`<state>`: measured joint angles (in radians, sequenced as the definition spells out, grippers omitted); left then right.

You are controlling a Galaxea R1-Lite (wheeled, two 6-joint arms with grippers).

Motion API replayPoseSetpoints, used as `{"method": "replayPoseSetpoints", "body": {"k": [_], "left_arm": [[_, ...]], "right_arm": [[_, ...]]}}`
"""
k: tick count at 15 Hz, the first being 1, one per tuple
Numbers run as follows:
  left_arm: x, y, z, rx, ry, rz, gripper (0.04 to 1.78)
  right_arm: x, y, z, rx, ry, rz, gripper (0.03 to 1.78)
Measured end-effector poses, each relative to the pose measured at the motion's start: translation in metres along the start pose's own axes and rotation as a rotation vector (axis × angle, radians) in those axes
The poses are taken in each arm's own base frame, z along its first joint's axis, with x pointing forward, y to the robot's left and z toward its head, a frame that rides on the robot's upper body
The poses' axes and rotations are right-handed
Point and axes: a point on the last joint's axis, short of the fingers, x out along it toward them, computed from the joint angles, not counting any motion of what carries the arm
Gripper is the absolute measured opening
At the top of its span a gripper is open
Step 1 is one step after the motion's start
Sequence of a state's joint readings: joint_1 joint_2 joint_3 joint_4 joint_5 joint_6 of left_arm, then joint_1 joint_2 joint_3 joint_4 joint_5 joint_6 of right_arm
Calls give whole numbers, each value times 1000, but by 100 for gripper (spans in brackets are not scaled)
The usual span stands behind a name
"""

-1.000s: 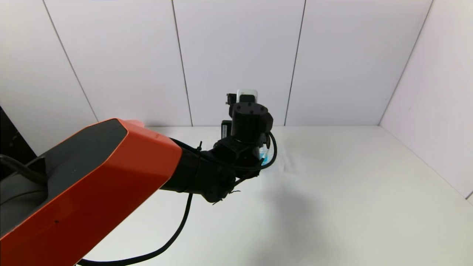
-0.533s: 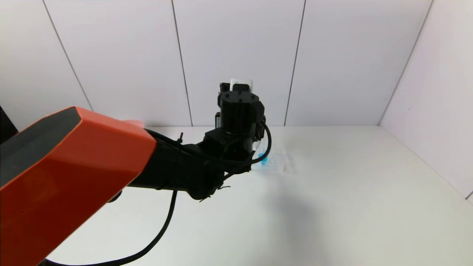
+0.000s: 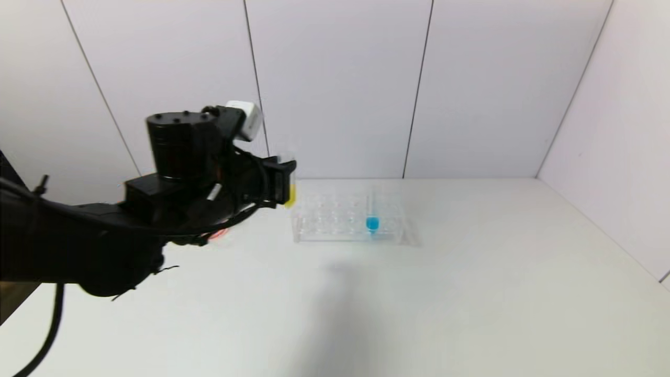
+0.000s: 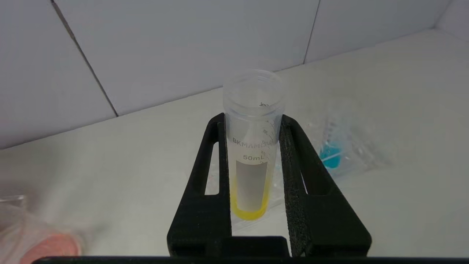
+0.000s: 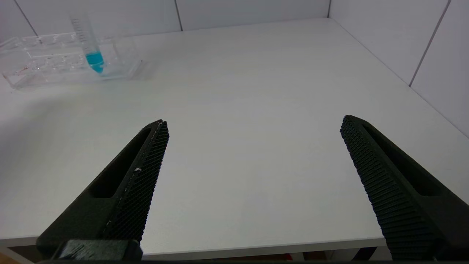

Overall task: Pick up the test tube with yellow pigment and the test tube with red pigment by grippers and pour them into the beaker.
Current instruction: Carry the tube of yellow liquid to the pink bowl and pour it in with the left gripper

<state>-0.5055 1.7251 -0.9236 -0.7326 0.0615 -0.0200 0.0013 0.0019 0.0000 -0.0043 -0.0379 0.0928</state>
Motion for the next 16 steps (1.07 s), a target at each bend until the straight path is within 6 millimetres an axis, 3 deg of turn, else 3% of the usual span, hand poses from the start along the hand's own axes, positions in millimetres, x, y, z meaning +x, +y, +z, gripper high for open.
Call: {"method": "replayPoseSetpoints", "body": {"k": [6,11,13,16], "left_arm": [[-83,105,-7,-7,16,1,43],[-142,168,-14,30,14,55,43],[-151,191,-19,55,29,97,43],[-143,224,-18,61,51,143,43]], "right_arm": [[0,0,0,0,0,0,171],[0,0,0,0,0,0,171],[0,0,0,0,0,0,171],[0,0,0,0,0,0,171]]}}
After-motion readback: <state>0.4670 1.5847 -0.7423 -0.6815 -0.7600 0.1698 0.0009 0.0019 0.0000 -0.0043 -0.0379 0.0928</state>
